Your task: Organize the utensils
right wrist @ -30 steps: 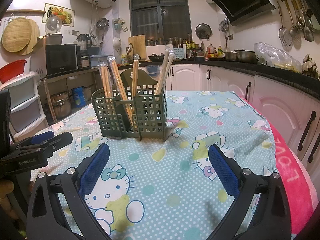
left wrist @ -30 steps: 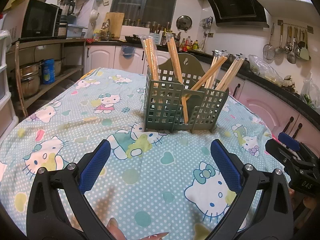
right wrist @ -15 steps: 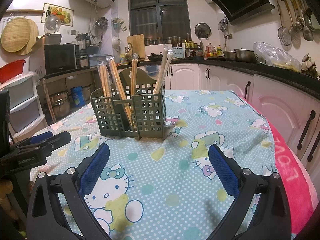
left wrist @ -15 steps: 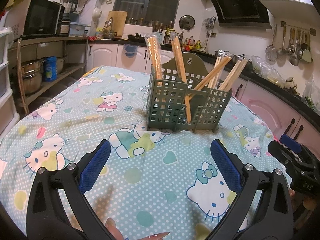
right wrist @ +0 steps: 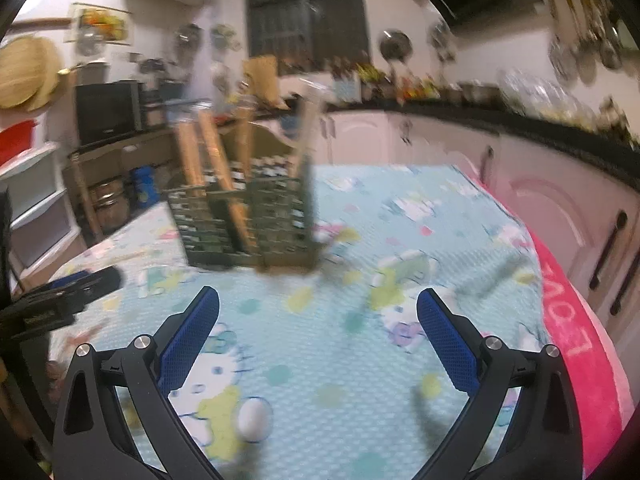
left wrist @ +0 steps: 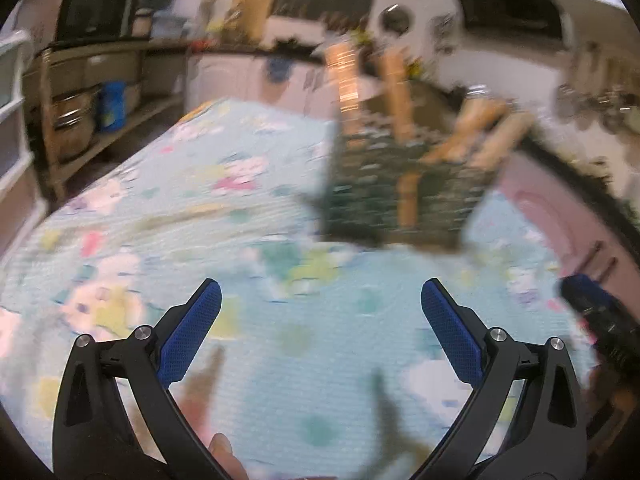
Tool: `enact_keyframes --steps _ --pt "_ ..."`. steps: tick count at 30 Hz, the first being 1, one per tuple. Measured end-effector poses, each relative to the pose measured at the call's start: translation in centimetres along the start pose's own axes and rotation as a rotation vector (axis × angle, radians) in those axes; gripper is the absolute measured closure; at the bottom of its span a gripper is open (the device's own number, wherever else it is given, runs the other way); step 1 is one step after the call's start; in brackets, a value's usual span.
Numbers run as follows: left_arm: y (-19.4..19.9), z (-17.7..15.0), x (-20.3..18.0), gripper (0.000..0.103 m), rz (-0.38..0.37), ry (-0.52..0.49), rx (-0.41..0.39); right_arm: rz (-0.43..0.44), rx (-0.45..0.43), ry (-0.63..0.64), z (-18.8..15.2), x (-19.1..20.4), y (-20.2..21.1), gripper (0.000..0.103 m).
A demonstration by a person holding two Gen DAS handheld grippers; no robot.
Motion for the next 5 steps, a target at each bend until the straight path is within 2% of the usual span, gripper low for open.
enact_keyframes --steps 2,3,5 --pt "-1.6 1.1 2.7 0.011 0.079 0.033 0.066 -0.104 0.099 -0.019 0.5 -2.4 -2.0 0.007" --pt "-2.2 1.5 3.8 0.011 0.114 0.046 0.085 -0.17 0.153 -0.045 0.7 -4.4 -3.4 0.007" --pt "-3.9 2.8 6.9 0.011 0.215 0.074 0.098 -0.245 0.221 -0.083 0.8 -7.3 -5.4 0.007"
Point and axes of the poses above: each gripper's, at about its wrist camera, not at the fingertips, and y roughly against the way its jaws point, x to its left, z to its top, the point moved 1 cm from there along -y, roughly the way its jaws point, and after that the axes turned 2 degrees about y, right-handed, at the moved point
